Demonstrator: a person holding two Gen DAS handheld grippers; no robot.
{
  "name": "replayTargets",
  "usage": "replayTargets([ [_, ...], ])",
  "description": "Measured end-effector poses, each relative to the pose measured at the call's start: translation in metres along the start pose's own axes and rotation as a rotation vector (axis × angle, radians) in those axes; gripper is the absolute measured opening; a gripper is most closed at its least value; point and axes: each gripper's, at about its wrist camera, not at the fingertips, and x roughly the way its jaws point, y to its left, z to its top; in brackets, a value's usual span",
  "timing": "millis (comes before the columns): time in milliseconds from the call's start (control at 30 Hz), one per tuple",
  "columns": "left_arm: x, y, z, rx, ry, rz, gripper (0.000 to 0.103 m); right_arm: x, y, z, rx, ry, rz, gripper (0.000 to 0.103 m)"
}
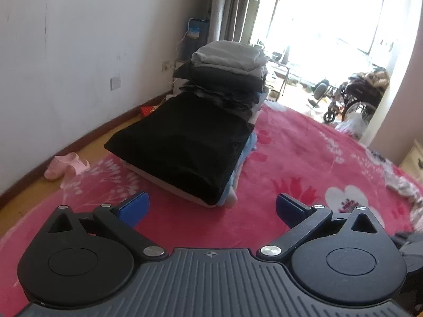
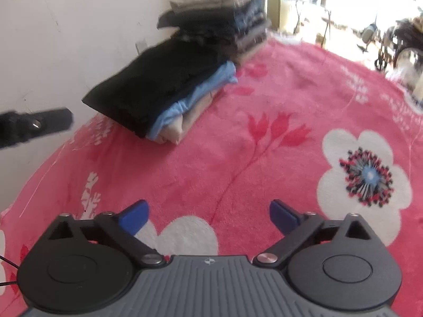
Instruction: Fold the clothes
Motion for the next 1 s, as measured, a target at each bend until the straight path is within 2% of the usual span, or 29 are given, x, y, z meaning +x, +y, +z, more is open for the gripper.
replayTargets([
  [267, -0.006, 0.004, -0.012, -0.012, 0.023, 0.087, 0.103, -0.007, 0.028, 0.003, -0.089, -0.031, -0.055, 0.103],
  [500, -0.004, 0.005, -0.014, 0.047, 0.031, 0.235, 0.103, -0.011, 0.043, 0.011, -0.108, -0.047, -0.062, 0.103],
  [733, -0.011, 0.012, -0.013, 0.014, 0.043, 0.223, 0.103, -0.015, 0.038, 0.019, -0.043, -0.055, -0.071, 0.103],
  [1000, -0.017, 0.006, -0.012, 0.027, 0.042, 0.247, 0.103, -0.024, 0.035, 0.02, -0.007, -0.067, -0.031, 0.103],
])
